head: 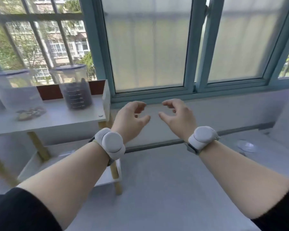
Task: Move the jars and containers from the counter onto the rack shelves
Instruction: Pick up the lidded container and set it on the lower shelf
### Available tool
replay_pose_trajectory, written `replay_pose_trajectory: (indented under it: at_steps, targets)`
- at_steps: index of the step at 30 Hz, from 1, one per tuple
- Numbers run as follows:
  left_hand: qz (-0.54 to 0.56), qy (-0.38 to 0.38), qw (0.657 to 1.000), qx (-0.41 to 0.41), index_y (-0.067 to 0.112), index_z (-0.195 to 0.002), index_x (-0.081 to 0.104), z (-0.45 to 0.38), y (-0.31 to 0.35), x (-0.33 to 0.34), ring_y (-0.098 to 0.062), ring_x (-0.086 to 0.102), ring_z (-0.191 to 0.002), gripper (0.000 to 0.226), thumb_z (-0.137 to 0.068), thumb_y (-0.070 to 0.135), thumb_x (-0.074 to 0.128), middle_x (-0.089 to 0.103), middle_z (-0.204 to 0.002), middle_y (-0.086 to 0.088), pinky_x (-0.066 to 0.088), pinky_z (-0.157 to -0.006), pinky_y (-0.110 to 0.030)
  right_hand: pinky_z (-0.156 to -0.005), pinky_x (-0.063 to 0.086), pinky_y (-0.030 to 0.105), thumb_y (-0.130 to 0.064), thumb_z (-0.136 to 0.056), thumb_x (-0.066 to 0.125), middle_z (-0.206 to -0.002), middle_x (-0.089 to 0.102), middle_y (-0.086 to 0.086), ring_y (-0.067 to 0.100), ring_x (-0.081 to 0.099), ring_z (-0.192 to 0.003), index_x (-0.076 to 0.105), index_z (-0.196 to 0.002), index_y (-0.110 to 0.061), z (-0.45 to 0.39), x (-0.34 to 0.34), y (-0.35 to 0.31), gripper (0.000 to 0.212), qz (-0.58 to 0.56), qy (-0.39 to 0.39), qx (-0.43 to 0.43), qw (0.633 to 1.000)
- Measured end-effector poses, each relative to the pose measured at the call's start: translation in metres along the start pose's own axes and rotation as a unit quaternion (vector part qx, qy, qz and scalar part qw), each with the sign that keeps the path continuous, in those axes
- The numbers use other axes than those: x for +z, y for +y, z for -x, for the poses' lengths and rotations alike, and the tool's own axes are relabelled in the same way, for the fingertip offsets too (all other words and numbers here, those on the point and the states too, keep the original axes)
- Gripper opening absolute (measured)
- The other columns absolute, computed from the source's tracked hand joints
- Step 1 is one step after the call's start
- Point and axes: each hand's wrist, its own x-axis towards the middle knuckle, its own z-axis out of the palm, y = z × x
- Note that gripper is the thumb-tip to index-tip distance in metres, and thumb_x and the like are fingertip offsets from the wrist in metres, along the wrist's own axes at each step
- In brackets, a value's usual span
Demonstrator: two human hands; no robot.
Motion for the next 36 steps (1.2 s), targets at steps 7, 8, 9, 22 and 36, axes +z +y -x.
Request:
replay_pose_trajectory:
  at_steps: [7,8,9,22,36]
  targets:
    - [0.034,-0.075,0.995,-0.062,0.018,-0.117,0.061,-0.007,0.006,0.120,-0.013,0.060,-0.102,0.039,-0.079,0.022,0.070,0.066,-0.113,0.003,0.048,-0.094,-0.033,-0.096,0.043,0.033,-0.016,-0.079,0.068,-0.115,0.062,0.008,0.021,0.057,-0.107,0.062,-0.111,-0.009,0.016,-0.065,0.106,0.033,0.065,-0.004,0.080,0.995]
    - [0.042,-0.085,0.993,-0.073,0.019,-0.116,0.060,-0.008,0.008,0.140,-0.013,0.060,-0.102,0.039,-0.079,0.023,0.070,0.065,-0.113,0.003,0.049,-0.094,-0.033,-0.096,0.042,0.032,-0.015,-0.080,0.068,-0.116,0.062,0.008,0.021,0.057,-0.107,0.062,-0.112,-0.009,0.018,-0.076,0.122,0.033,0.071,-0.008,0.090,0.993]
    - [0.047,-0.094,0.991,-0.085,0.019,-0.116,0.060,-0.010,0.009,0.161,-0.013,0.060,-0.102,0.039,-0.079,0.023,0.070,0.065,-0.112,0.003,0.049,-0.093,-0.034,-0.095,0.041,0.029,-0.015,-0.079,0.068,-0.115,0.063,0.009,0.022,0.057,-0.107,0.063,-0.111,-0.008,0.019,-0.088,0.140,0.033,0.076,-0.012,0.104,0.992]
    - [0.025,-0.217,0.955,-0.199,0.013,-0.126,0.055,-0.024,0.046,0.395,-0.019,0.058,-0.108,0.048,-0.081,0.027,0.068,0.062,-0.122,-0.002,0.045,-0.094,-0.031,-0.084,0.030,0.017,-0.014,-0.074,0.071,-0.124,0.058,0.009,0.025,0.052,-0.117,0.060,-0.113,-0.009,0.020,-0.205,0.352,0.040,0.129,-0.047,0.247,0.959]
    - [0.001,-0.271,0.925,-0.267,0.014,-0.131,0.049,-0.025,0.020,0.468,-0.021,0.054,-0.116,0.050,-0.085,0.026,0.064,0.057,-0.128,-0.005,0.041,-0.091,-0.028,-0.112,0.022,0.042,-0.036,-0.061,0.082,-0.149,0.028,0.016,0.036,0.022,-0.138,0.025,-0.143,-0.014,0.011,-0.191,0.457,0.103,0.179,-0.115,0.356,0.910]
